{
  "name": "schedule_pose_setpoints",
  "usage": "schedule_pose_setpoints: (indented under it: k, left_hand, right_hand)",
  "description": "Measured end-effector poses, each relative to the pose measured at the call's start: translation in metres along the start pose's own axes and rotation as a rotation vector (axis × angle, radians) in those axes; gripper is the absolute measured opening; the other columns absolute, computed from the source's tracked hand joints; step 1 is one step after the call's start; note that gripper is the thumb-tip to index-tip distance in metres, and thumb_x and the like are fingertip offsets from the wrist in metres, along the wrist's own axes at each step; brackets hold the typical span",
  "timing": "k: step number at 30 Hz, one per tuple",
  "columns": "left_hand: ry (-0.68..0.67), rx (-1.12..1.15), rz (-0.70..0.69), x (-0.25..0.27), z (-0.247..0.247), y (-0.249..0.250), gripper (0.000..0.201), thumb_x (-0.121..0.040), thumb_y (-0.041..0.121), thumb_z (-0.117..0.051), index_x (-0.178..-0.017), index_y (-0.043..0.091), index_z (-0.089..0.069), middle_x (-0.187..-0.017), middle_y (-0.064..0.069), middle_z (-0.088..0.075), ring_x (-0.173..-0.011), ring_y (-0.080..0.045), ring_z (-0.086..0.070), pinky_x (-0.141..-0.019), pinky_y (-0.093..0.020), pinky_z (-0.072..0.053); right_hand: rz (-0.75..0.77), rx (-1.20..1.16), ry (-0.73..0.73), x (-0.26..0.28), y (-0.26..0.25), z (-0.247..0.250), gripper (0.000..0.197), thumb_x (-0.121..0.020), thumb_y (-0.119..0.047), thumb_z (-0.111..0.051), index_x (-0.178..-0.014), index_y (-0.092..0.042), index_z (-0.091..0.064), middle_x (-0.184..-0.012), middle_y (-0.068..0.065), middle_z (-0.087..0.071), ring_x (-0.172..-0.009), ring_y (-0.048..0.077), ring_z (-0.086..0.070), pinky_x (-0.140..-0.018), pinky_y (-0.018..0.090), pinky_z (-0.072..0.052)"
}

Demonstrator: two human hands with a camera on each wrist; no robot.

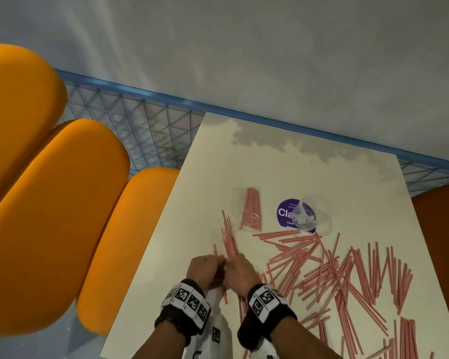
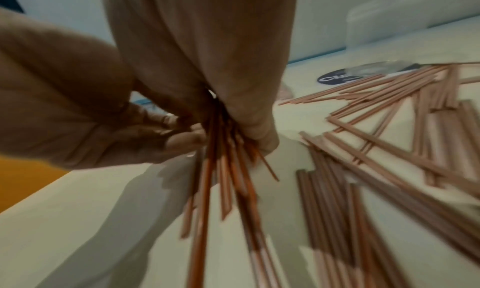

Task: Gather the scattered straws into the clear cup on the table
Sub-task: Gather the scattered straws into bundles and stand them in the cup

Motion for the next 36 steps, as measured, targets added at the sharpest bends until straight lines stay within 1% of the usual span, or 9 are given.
schedule_pose_setpoints:
  k: [5, 10, 14, 22, 24, 27, 28, 29, 36]
  left_hand:
    - [-0.108, 0.053, 0.004, 0.006, -0.014, 0.027, 0.032, -0.095, 0.026, -0.057, -0.089, -0.004, -0.068, -0.071, -0.016, -0.066, -0.059, -0.026, -0.06, -0.055, -0.03, -0.053]
    - [-0.175, 0.0, -0.195, 0.001, -0.021, 0.068, 0.057, -0.093, 0.059, -0.044, -0.101, 0.009, -0.07, -0.096, -0.007, -0.073, -0.087, -0.021, -0.065, -0.079, -0.037, -0.051]
    - [-0.355, 0.114, -0.25, 0.004, -0.028, 0.086, 0.046, -0.097, 0.046, -0.043, -0.098, 0.007, -0.068, -0.092, -0.007, -0.074, -0.09, -0.023, -0.066, -0.08, -0.037, -0.05]
    - [-0.195, 0.624, -0.307, -0.003, 0.002, 0.127, 0.042, -0.099, 0.047, -0.037, -0.073, 0.017, -0.048, -0.048, 0.003, -0.044, -0.046, -0.014, -0.049, -0.056, -0.03, -0.049]
    - [-0.158, 0.514, -0.358, 0.005, 0.009, 0.134, 0.046, -0.095, 0.058, -0.034, -0.077, 0.017, -0.047, -0.048, 0.007, -0.027, -0.039, -0.009, -0.028, -0.04, -0.022, -0.033]
    - [-0.188, 0.069, -0.362, 0.027, -0.01, 0.12, 0.065, -0.09, 0.07, -0.022, -0.1, 0.016, -0.055, -0.054, 0.009, -0.025, -0.044, -0.008, -0.022, -0.043, -0.022, -0.021]
    - [-0.213, -0.02, -0.339, 0.035, -0.02, 0.114, 0.069, -0.087, 0.073, -0.017, -0.108, 0.019, -0.055, -0.054, 0.009, -0.025, -0.045, -0.008, -0.021, -0.044, -0.022, -0.019]
    - [-0.242, -0.061, -0.312, 0.042, -0.029, 0.108, 0.073, -0.084, 0.077, -0.014, -0.113, 0.024, -0.054, -0.054, 0.008, -0.025, -0.045, -0.007, -0.021, -0.044, -0.022, -0.018]
    - [-0.308, -0.396, -0.404, 0.081, -0.057, 0.106, 0.054, -0.073, 0.079, 0.001, -0.079, 0.04, -0.035, -0.059, 0.004, -0.035, -0.052, -0.009, -0.033, -0.053, -0.022, -0.029]
  right_hand:
    - [0.024, -0.455, -0.142, 0.011, 0.008, 0.034, 0.02, -0.103, -0.025, -0.033, -0.098, -0.012, -0.047, -0.075, 0.004, -0.055, -0.056, 0.013, -0.05, -0.051, 0.027, -0.044]
    - [0.127, -0.582, -0.283, 0.033, 0.002, 0.053, 0.014, -0.1, -0.031, -0.041, -0.098, -0.017, -0.045, -0.068, -0.005, -0.04, -0.051, 0.009, -0.031, -0.048, 0.025, -0.028]
    - [0.185, -0.586, -0.385, 0.05, -0.005, 0.058, 0.014, -0.099, -0.035, -0.047, -0.099, -0.022, -0.042, -0.061, -0.009, -0.033, -0.05, 0.009, -0.023, -0.049, 0.029, -0.014]
    - [0.144, -0.501, -0.33, 0.056, 0.003, 0.058, 0.03, -0.093, -0.046, -0.058, -0.076, -0.023, -0.047, -0.053, -0.007, -0.029, -0.042, 0.009, -0.022, -0.04, 0.023, -0.018]
    - [0.099, -0.565, -0.282, 0.052, 0.003, 0.066, 0.035, -0.089, -0.052, -0.061, -0.079, -0.021, -0.047, -0.054, -0.006, -0.03, -0.043, 0.01, -0.022, -0.042, 0.025, -0.018]
    - [0.054, -0.747, -0.123, 0.038, -0.007, 0.072, 0.054, -0.081, -0.06, -0.065, -0.088, -0.027, -0.023, -0.057, -0.005, -0.028, -0.047, 0.01, -0.021, -0.046, 0.028, -0.017]
    - [0.041, -0.794, -0.092, 0.033, -0.014, 0.073, 0.083, -0.079, -0.063, -0.065, -0.13, -0.013, -0.023, -0.057, -0.005, -0.028, -0.047, 0.01, -0.022, -0.045, 0.028, -0.018]
    - [0.063, -0.812, -0.063, 0.03, -0.021, 0.074, 0.053, -0.077, -0.065, -0.066, -0.1, -0.019, -0.054, -0.056, -0.005, -0.029, -0.046, 0.01, -0.022, -0.043, 0.027, -0.018]
    - [0.093, -0.753, 0.137, 0.018, -0.033, 0.078, 0.037, -0.09, -0.044, -0.059, -0.075, -0.011, -0.055, -0.045, -0.002, -0.045, -0.036, 0.012, -0.035, -0.04, 0.022, -0.029]
Point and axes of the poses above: each hand's wrist, its own x-axis away from the middle knuckle, its own z-axis out of the back of the hand, y = z × x, the point moved 3 cm from there along -x, towards the middle knuckle
